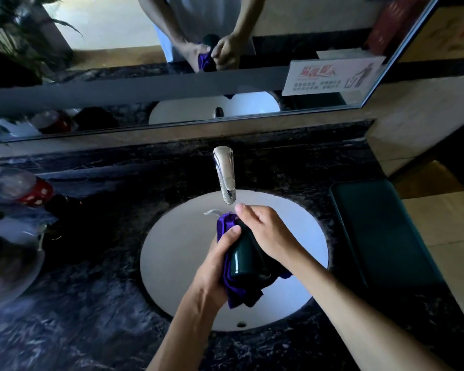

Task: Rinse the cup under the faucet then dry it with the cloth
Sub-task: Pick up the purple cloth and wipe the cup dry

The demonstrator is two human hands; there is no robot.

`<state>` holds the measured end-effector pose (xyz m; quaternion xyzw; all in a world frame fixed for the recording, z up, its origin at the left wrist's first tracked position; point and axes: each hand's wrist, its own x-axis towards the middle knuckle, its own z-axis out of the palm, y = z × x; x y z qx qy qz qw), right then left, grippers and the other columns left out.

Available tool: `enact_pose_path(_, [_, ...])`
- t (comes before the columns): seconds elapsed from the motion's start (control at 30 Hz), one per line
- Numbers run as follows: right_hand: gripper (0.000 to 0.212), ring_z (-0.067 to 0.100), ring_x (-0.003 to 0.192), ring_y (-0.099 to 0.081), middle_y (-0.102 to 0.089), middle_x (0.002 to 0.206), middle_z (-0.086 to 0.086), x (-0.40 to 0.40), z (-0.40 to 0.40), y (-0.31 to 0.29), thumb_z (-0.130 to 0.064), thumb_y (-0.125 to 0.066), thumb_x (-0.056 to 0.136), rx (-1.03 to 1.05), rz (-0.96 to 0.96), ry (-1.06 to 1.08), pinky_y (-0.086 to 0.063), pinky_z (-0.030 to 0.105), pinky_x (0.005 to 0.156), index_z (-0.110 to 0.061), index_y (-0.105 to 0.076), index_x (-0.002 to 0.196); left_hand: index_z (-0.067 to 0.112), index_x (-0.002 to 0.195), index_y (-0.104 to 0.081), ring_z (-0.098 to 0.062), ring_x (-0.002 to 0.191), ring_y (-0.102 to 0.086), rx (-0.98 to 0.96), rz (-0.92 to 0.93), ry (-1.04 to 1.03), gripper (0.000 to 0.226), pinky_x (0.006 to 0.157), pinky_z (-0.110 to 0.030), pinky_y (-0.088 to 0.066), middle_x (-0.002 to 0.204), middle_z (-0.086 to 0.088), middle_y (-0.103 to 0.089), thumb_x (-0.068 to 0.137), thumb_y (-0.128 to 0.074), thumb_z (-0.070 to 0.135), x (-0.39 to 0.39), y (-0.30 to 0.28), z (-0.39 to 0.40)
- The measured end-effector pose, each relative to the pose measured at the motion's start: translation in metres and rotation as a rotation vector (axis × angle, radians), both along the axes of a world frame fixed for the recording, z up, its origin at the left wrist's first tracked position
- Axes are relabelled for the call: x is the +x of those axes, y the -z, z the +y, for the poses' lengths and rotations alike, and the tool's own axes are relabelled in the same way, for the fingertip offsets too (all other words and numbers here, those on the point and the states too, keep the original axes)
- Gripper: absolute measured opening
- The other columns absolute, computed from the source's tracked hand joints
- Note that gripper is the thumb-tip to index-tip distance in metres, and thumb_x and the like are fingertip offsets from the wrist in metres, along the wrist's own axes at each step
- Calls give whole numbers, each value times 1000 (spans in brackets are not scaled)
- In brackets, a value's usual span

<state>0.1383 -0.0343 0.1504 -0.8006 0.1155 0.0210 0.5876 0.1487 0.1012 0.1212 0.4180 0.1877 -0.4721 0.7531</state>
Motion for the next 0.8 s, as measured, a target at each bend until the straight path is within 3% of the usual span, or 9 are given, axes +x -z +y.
enact_pose_path(0.1, [39, 15, 81, -62, -65, 84, 6, 0, -6, 14, -36, -40, 105, 45, -85, 197, -49, 26, 76, -11, -62, 85, 13, 142, -58, -36, 94, -75, -89, -40, -58, 97, 76, -52, -64, 118, -23, -74, 55, -96, 33, 1, 5, 6])
enact_pose_path(0.2, [23, 22, 80, -66, -69, 86, 11, -10, -34, 35, -18, -49, 103, 410, 38, 616, -55, 25, 68, -1, -63, 96, 19, 131, -67, -33, 91, -78, -278, -36, -151, 97, 70, -46, -65, 118, -19, -76, 42, -104, 30, 2, 1, 9])
enact_pose_path(0.3, [15, 24, 67, -53, -60, 66, 6, -35, -26, 54, -14, -63, 86, 480, 370, 477, -41, 30, 57, -10, -62, 72, 19, 135, -65, -31, 88, -78, -328, -40, -180, 106, 69, -44, -65, 116, -18, -77, 37, -105, 31, 4, 0, 9])
enact_pose_path(0.43, [25, 38, 82, -70, -69, 83, 13, -39, 14, 37, -27, -58, 91, 898, 220, 342, -47, 38, 62, -16, -79, 83, 9, 148, -53, -30, 83, -79, -178, -44, -108, 126, 64, -42, -64, 106, -19, -79, 36, -104, 33, 5, -1, 7])
enact_pose_path(0.5, [27, 23, 80, -75, -78, 88, 9, -37, 24, 24, -39, -68, 79, 1024, 117, 334, -58, 35, 65, -16, -82, 85, 4, 141, -56, -25, 80, -79, -75, -139, -73, 100, 65, -39, -65, 98, -15, -80, 52, -93, 34, 8, -1, 9])
enact_pose_path(0.57, [60, 26, 91, -75, -77, 102, 14, -37, 23, 20, -49, -85, 60, 1090, 136, 357, -60, 37, 73, -11, -78, 105, 12, 128, -63, -19, 88, -77, 36, -357, -55, 76, 75, -36, -63, 99, -6, -81, 61, -80, 42, 15, -2, 9])
enact_pose_path(0.67, [81, 30, 104, -72, -66, 129, 21, -38, 18, 20, -51, -88, 63, 1068, 133, 391, -60, 43, 83, -4, -65, 124, 23, 127, -60, -5, 104, -69, 233, -743, -50, 62, 90, -28, -54, 116, -1, -73, 74, -72, 53, 25, -5, 10])
enact_pose_path(0.73, [38, 17, 84, -77, -71, 121, 20, -35, 12, 12, -43, -64, 93, 1034, 79, 414, -62, 29, 68, -8, -75, 105, 30, 136, -49, 7, 93, -63, 346, -857, -96, 63, 83, -18, -52, 117, -1, -60, 81, -68, 55, 25, -2, 11])
enact_pose_path(0.8, [56, 21, 104, -73, -70, 123, 18, -32, 9, 0, -53, -38, 100, 931, -2, 283, -59, 33, 84, -12, -72, 119, 37, 138, -43, -2, 93, -58, 481, -956, -149, 60, 81, -24, -54, 112, 1, -48, 86, -63, 57, 20, 5, 11])
